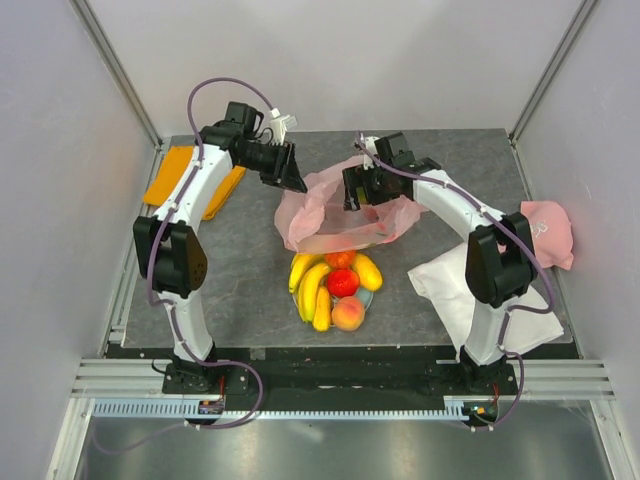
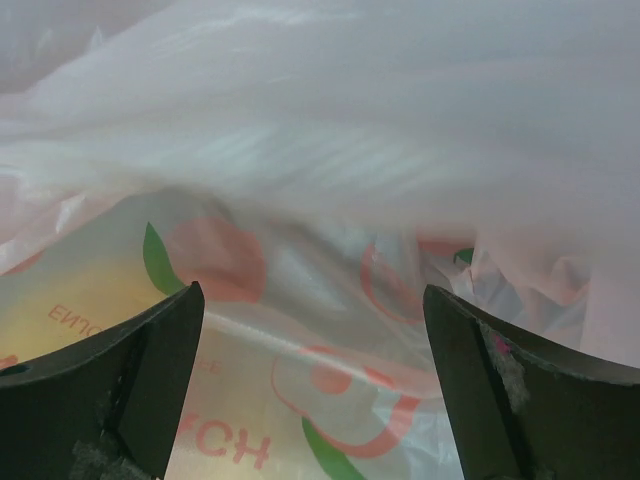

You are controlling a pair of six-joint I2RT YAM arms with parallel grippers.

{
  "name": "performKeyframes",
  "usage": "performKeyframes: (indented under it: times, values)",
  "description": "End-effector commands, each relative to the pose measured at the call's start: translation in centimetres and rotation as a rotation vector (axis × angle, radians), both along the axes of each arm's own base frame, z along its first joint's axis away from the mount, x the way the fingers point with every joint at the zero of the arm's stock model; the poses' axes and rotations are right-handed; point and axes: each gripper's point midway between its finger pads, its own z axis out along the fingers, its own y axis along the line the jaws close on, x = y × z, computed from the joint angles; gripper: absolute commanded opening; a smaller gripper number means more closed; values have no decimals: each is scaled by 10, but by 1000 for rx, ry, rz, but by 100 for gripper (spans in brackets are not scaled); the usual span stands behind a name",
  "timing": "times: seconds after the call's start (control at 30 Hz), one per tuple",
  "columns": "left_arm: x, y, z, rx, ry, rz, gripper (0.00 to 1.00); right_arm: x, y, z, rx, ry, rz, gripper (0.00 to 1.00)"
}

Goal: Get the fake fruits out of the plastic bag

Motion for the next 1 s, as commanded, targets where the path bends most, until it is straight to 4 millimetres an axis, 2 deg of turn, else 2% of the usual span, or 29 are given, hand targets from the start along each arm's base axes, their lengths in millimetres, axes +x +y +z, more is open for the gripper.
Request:
performKeyframes:
  times: [0.0,0.2,0.37,0.43,0.53,0.77,0.97]
  values:
    - [-10,8,52,-6,-176,-10,45,3,-10,25,-79,-119,-42,98]
    - [-16,3,43,-21,-139,-35,46,39,-14,8,-180,-150,-88,98]
    - [-17,-2,45,-38,-138,-50,46,69,-21,-6,-280,-181,-121,98]
    - [-19,-3,46,-44,-136,-56,46,76,-25,-9,-312,-194,-115,98]
    - [-21,-4,43,-43,-127,-60,46,87,-23,-24,-337,-184,-113,98]
    - [-22,-4,39,-39,-116,-58,45,109,-15,-44,-347,-192,-119,98]
    - [-25,-1,36,-23,-112,-52,45,129,-17,-50,-366,-229,-138,97]
